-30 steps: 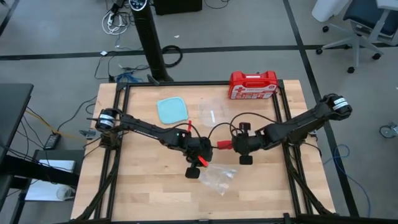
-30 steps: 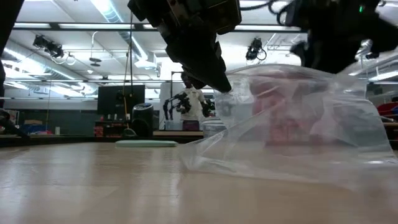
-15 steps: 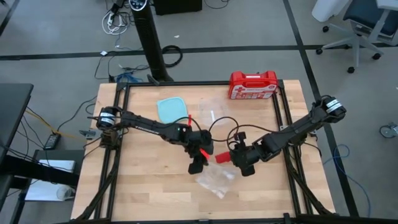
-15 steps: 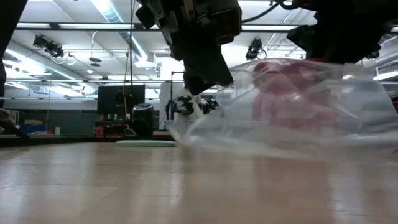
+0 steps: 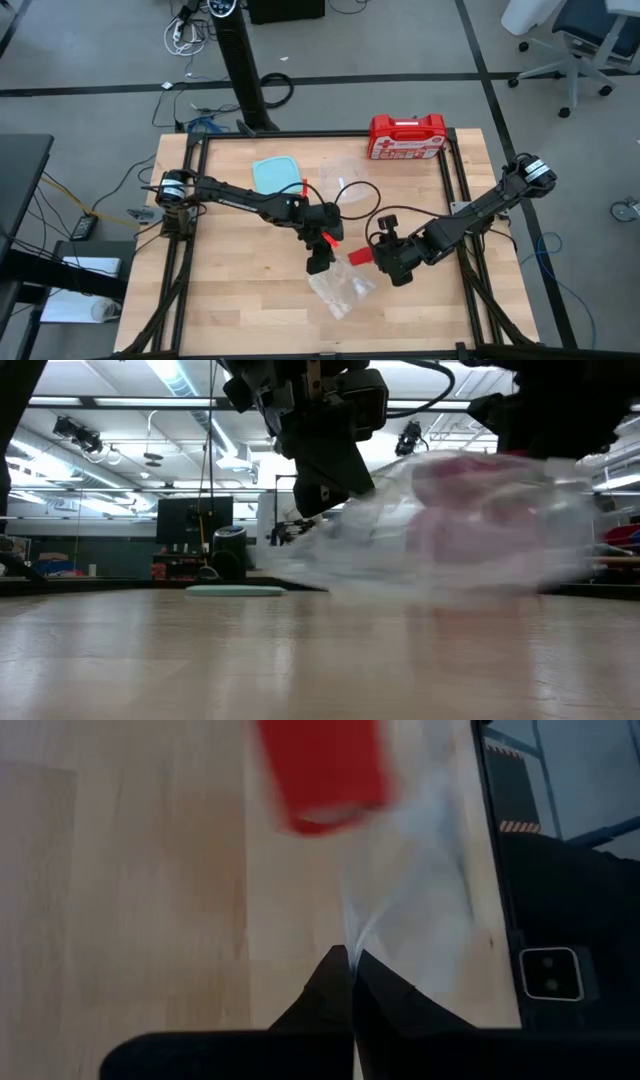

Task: Roll bandage
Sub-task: Put the rolled red bandage into the transparent zip bag

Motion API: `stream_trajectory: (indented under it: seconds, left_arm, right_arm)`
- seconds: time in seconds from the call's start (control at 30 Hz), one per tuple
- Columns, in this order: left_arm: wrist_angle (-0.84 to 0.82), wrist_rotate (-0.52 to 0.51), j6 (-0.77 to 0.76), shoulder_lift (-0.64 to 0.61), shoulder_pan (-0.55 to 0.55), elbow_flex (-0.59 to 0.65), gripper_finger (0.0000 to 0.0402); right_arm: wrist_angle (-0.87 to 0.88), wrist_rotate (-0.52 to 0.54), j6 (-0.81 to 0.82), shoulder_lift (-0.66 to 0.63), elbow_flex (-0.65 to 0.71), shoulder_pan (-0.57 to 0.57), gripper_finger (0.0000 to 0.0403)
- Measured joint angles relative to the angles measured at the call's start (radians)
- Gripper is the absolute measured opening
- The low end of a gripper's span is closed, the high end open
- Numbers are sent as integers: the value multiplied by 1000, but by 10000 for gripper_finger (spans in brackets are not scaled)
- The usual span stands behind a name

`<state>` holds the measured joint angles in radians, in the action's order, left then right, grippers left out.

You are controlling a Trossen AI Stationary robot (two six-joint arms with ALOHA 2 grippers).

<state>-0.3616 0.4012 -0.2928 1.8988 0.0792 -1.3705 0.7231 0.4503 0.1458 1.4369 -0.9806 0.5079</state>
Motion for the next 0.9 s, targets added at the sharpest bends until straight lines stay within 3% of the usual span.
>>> stream_trajectory:
  seconds: [0.47, 0.9]
  left_arm:
    - [-21, 11, 30, 0, 4, 0, 0]
    - [-25, 15, 53, 0, 0, 0, 0]
  right_arm:
    - [29, 24, 36, -35, 0, -8, 99]
    - [4, 55, 5, -35, 0, 60, 99]
